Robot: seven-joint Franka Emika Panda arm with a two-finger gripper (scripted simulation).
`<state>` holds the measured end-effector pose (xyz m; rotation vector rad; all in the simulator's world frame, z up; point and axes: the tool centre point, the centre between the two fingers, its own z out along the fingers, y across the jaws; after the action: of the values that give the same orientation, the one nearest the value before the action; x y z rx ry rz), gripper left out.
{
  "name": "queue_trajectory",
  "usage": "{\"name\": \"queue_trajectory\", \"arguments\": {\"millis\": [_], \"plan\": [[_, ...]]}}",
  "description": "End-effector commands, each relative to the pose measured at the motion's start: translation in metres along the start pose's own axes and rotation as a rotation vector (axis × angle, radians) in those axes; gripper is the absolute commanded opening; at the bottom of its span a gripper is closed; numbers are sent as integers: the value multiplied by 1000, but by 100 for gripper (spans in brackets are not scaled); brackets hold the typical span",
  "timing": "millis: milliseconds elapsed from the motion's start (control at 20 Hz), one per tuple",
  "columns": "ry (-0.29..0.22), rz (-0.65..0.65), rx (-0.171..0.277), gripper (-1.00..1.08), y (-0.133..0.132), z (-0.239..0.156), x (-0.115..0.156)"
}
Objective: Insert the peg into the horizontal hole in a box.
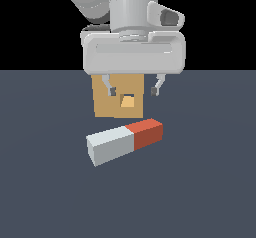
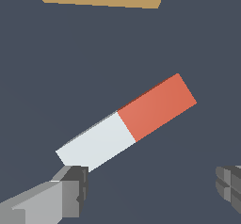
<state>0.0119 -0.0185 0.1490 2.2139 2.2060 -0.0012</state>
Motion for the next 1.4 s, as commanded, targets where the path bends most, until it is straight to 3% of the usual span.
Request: {"name": "queue_trajectory", "arguments": {"millis": [0,600,1350], "plan": [[0,0,0,100,0,0,0],[0,112,2,100,-5,8,-4],[2,522,8,100,-26,38,-15]]}}
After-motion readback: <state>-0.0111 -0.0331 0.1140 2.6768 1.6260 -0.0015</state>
